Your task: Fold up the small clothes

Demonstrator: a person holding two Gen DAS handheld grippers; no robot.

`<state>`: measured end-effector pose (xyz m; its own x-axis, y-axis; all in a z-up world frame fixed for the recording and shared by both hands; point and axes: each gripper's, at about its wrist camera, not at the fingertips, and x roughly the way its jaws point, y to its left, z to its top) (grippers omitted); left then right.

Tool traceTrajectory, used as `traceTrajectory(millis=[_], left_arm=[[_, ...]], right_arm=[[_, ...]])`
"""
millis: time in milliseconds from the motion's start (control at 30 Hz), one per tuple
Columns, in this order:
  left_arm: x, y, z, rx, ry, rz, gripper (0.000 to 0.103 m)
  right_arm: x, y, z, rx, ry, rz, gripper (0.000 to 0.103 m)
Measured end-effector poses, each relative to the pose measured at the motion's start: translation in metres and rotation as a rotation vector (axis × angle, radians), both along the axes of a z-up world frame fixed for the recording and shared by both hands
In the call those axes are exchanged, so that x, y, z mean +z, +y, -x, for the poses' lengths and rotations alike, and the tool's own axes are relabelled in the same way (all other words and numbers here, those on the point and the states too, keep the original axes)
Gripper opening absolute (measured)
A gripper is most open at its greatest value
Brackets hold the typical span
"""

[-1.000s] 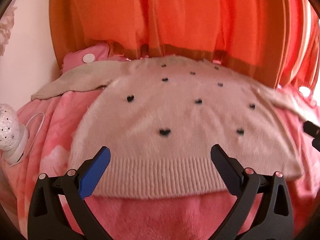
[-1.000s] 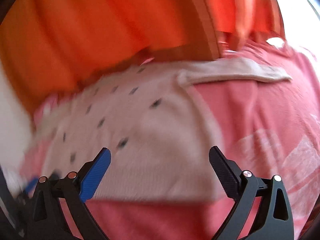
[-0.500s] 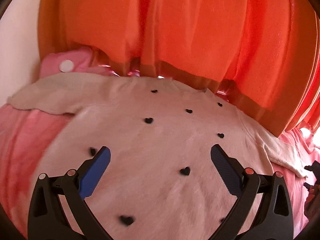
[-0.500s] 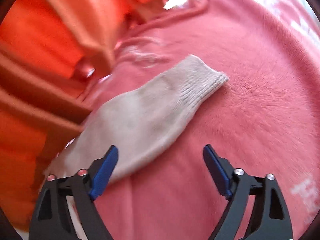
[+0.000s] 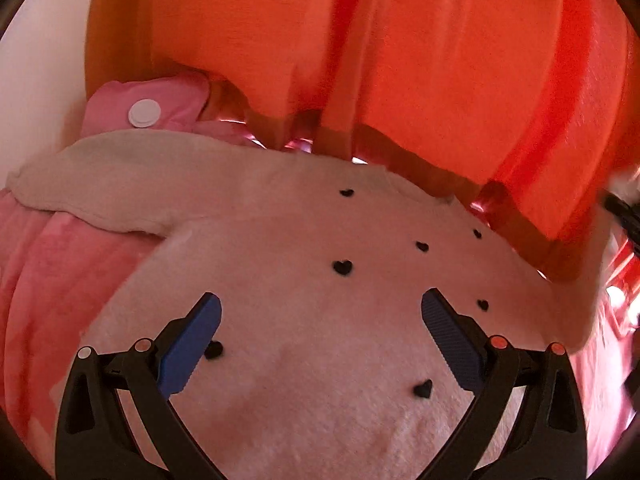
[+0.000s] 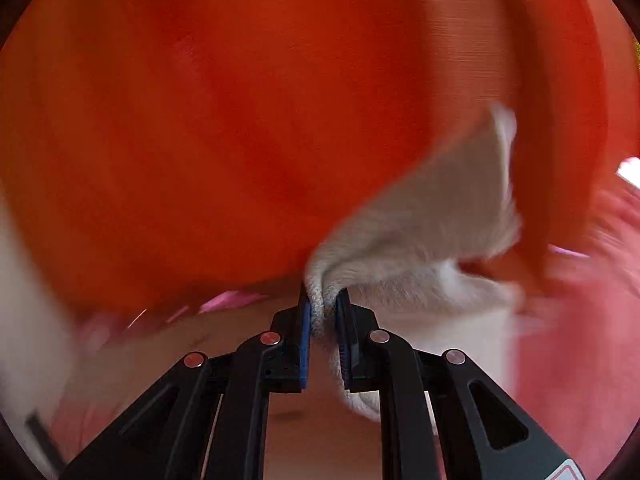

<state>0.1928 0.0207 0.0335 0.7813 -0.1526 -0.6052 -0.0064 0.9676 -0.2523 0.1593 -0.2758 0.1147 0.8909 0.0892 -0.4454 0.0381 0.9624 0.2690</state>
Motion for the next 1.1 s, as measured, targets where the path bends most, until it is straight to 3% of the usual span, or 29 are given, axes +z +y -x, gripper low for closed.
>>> traceTrajectory(millis=[100,200,300,367,467,567,667,800,867,933,967,1000,1033,1067,1100], left_arm=[[-0.005,0.011,-0.010,0.004,0.025,0.018,0.098],[-0.012,0.024,-0.024,0.006,0.063,0.053,0.098],[-0.016,0.036,-0.036,-0.001,0.086,0.121,0.098],[-0.020,0.041,-0.047,0.001,0.106,0.162,0.098],[-0.029,0.050,-0.071,0.018,0.162,0.256,0.098],[-0.036,0.055,-0.087,0.019,0.198,0.348,0.098],[-0.054,0.052,-0.099,0.032,0.297,0.400,0.098],[-0.051,0.045,-0.096,0.028,0.297,0.399,0.097],[-0.050,0.042,-0.099,0.028,0.302,0.391,0.083],[-0.051,0.039,-0.108,-0.015,0.308,0.394,0.041],[-0.052,0.037,-0.114,-0.047,0.314,0.423,0.028],[-0.052,0.038,-0.118,-0.075,0.308,0.466,0.005],[-0.049,0.038,-0.121,-0.090,0.306,0.500,0.007],[-0.040,0.038,-0.122,-0.100,0.266,0.514,0.007],[-0.024,0.035,-0.121,-0.125,0.202,0.502,0.006]], right_arm=[[-0.059,0.096,-0.047,0.154,0.171,0.071,0.017],[-0.098,0.119,-0.057,0.145,0.272,0.109,0.018],[-0.097,0.087,-0.026,0.069,0.252,-0.006,0.028],[-0.096,0.050,0.002,-0.019,0.235,-0.093,0.048],[-0.104,-0.002,0.045,-0.158,0.239,-0.181,0.055],[-0.121,-0.052,0.063,-0.267,0.252,-0.334,0.055],[-0.142,-0.075,0.062,-0.303,0.271,-0.431,0.055],[-0.146,-0.079,0.054,-0.300,0.252,-0.447,0.055],[-0.148,-0.084,0.046,-0.299,0.239,-0.460,0.055],[-0.152,-0.089,0.039,-0.303,0.224,-0.485,0.055],[-0.154,-0.093,0.036,-0.308,0.213,-0.499,0.052],[-0.154,-0.096,0.034,-0.313,0.207,-0.503,0.046],[-0.153,-0.098,0.030,-0.305,0.199,-0.512,0.017],[-0.148,-0.099,0.028,-0.282,0.176,-0.521,0.008],[-0.139,-0.098,0.031,-0.275,0.138,-0.514,0.008]])
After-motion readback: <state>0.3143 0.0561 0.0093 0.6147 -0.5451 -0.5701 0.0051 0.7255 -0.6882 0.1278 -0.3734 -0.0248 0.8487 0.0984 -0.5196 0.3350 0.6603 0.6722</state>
